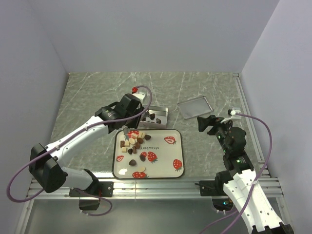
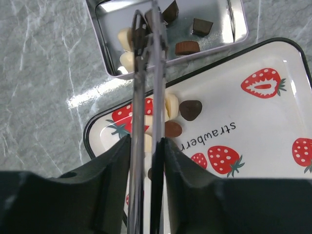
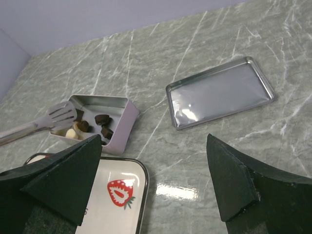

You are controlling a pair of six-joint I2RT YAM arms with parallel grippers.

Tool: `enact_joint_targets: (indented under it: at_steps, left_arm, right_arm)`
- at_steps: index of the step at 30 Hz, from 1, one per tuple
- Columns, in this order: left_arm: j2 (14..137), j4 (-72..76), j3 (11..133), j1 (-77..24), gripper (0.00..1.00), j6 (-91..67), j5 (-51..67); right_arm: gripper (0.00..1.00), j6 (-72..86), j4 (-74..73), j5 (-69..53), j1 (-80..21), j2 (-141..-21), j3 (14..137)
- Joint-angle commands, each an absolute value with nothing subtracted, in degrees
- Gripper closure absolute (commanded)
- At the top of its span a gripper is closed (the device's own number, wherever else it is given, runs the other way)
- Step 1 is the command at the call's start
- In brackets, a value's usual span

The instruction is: Pack the chocolate

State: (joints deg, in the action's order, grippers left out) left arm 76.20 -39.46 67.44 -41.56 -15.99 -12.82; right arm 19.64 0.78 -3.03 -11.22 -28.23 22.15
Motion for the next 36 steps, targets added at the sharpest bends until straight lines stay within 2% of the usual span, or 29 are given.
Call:
enact_joint_targets:
  at_steps: [1, 5, 26, 36]
  left_arm:
    - [76.64, -35.60, 68.99, -40.78, 0.61, -14.15, -10.99]
    - [76.99, -35.60, 69.08, -40.43, 0.55, -13.89, -10.72]
    - [71.02, -35.59, 67.68, -40.60, 0.55, -14.67, -7.21]
    - [67.85, -41.39, 66.53, -48.15, 0.55, -18.98, -10.90]
  right_arm:
    - [0.06, 18.81, 2.11, -2.64, -10.90, -28.39, 22.59]
    - [0.06, 18.81, 2.20, -2.81, -10.99, -28.83, 22.59]
    - [0.06, 18.72, 0.97, -1.41, -10.99, -28.39, 22.85]
    - [0.06, 18.81, 1.58, -1.58, -10.90, -28.83, 22.68]
